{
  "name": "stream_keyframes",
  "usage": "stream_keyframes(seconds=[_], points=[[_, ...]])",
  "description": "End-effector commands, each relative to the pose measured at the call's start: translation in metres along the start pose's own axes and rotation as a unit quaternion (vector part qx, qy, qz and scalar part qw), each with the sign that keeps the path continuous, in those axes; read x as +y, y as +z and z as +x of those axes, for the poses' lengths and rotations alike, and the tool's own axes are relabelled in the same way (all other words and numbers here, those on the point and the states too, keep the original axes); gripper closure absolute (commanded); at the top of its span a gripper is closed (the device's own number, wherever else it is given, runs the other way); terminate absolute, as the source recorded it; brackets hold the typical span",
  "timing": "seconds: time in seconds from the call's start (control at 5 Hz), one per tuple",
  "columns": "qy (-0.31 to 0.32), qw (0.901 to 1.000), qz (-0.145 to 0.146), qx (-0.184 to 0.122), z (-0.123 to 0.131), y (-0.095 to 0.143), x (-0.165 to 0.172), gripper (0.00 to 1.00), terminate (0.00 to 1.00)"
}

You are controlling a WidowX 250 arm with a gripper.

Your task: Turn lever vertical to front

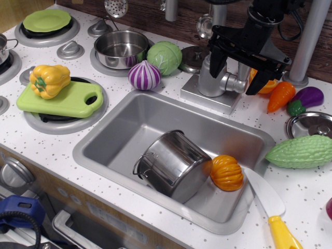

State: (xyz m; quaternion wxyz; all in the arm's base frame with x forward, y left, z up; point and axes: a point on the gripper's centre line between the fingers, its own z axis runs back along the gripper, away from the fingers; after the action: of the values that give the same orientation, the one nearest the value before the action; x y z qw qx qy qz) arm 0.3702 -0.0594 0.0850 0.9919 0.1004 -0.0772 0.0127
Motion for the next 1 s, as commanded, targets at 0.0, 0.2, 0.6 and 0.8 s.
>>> stream_keyframes(seconds=[0.0,0.2,0.6,0.8], points=[[0.000,1.0000,0.000,0.000,0.000,0.000,0.000,0.00,0.00],[0.000,0.9979,0.025,-0.060,0.003,0.006,-0.002,0.00,0.00],[0.001,0.9864,0.037,-0.160,0.031,0.017,-0.001,0.00,0.00],[0.014,0.9844,0.025,-0.174,0.041,0.022,0.001,0.00,0.00]])
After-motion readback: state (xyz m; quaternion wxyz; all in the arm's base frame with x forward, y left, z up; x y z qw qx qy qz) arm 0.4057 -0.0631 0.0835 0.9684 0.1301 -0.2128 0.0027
